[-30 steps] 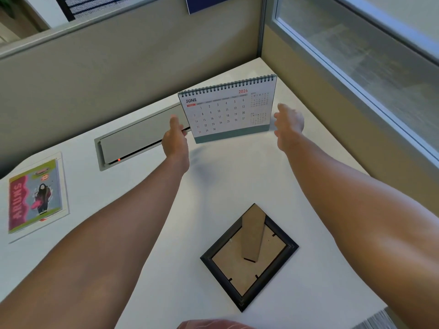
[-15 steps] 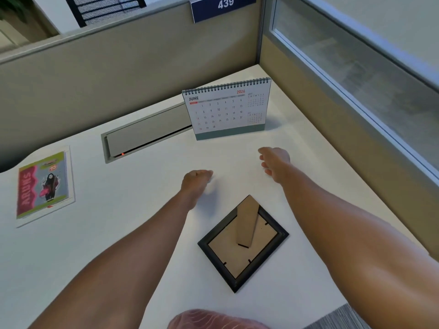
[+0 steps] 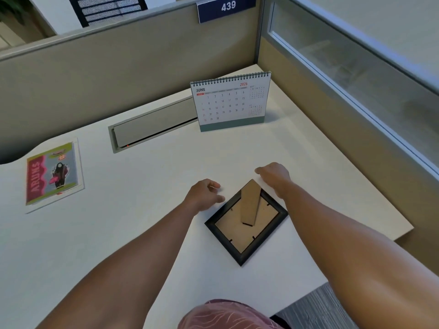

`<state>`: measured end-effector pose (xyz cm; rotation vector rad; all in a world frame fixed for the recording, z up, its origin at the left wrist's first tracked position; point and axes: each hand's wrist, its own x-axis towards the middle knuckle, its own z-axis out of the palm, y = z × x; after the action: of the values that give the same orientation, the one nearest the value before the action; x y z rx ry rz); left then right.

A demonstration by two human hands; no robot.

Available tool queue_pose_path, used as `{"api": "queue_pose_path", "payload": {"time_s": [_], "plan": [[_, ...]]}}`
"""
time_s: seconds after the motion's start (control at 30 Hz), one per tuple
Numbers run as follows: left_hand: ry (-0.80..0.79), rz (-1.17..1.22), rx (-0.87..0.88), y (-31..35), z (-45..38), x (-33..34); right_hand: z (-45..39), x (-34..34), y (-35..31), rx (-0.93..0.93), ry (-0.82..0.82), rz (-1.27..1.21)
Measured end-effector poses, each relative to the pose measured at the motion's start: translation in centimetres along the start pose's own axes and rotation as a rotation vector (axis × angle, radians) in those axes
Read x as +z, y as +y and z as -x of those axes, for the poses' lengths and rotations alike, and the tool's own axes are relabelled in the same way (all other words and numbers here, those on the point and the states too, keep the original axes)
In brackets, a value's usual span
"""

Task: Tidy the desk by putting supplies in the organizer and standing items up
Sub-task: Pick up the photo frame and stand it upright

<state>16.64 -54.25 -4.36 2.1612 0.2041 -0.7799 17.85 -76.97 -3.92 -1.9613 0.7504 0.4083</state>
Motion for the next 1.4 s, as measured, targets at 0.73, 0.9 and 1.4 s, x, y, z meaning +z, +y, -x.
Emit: {"api": "queue_pose_path", "payload": {"time_s": [0.73,0.9,1.4], "plan": [[-0.067,-0.553,-0.122,-1.6,5.5,3.5,8.4,1.3,8.2,0.13,0.24,0.215],[-0.071,-0.392,-0.138,-1.3,5.8,3.5,9.0,1.4,8.9,0.118,0.211,-0.049],[-0.114,0.199,-0.21,0.5,3.4,0.7,6.2,-1.8,7.8,-0.111,0.023,0.051]]}}
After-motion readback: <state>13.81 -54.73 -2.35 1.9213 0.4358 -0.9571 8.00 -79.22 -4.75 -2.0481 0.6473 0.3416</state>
